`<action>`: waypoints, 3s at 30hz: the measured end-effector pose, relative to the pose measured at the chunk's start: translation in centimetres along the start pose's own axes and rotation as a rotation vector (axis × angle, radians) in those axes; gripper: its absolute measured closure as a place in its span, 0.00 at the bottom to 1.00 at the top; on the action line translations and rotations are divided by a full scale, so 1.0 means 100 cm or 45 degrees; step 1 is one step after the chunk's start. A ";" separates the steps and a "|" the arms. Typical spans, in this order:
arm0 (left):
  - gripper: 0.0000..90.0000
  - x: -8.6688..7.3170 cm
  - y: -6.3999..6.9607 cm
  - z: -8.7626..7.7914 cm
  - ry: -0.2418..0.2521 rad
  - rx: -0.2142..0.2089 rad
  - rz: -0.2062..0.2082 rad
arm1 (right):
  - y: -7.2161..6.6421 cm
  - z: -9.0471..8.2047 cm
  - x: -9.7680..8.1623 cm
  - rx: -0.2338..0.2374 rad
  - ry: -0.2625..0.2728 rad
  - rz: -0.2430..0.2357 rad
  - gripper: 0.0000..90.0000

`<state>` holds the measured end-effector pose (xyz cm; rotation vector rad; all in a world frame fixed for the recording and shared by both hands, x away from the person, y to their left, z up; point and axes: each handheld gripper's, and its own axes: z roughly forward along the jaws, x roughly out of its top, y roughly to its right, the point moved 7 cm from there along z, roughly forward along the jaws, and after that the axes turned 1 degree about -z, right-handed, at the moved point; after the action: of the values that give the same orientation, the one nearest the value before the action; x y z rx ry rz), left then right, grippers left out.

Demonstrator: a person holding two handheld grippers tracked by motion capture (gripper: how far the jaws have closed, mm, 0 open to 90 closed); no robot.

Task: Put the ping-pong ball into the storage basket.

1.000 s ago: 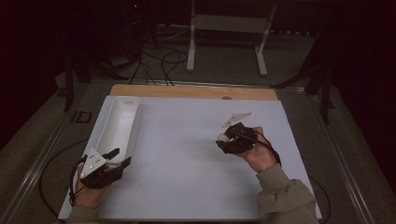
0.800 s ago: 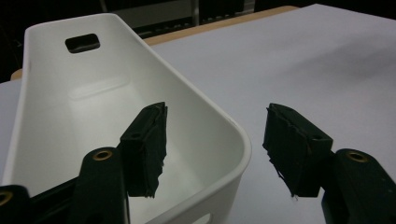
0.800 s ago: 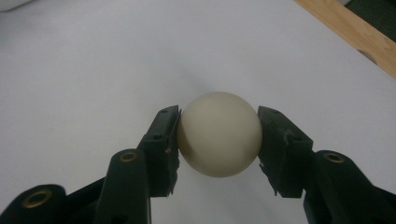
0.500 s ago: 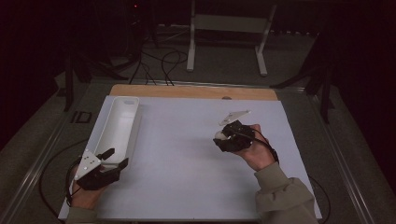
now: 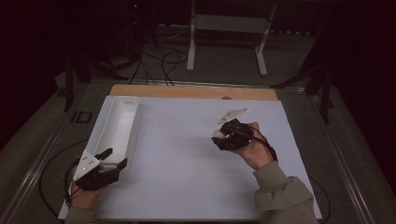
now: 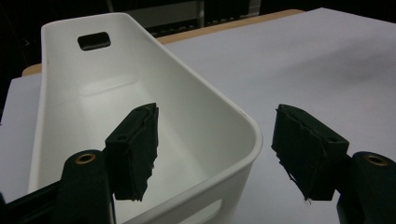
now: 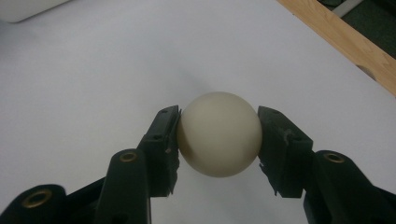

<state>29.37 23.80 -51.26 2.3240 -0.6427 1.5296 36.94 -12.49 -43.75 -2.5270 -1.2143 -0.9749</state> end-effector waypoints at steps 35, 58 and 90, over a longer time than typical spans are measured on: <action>0.32 -0.006 -0.004 0.003 -0.020 0.006 -0.014 | -0.008 0.001 0.018 0.020 0.025 -0.023 0.56; 0.29 -0.006 -0.003 0.004 -0.019 0.006 0.002 | -0.014 0.000 0.030 0.028 0.045 -0.046 0.56; 0.26 -0.007 -0.002 0.004 -0.021 0.005 0.010 | -0.024 0.009 0.048 0.049 0.063 -0.059 0.56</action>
<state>29.58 23.88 -52.04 2.3423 -0.6540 1.5176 37.75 -7.48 -41.72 -2.4406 -1.2707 -1.0084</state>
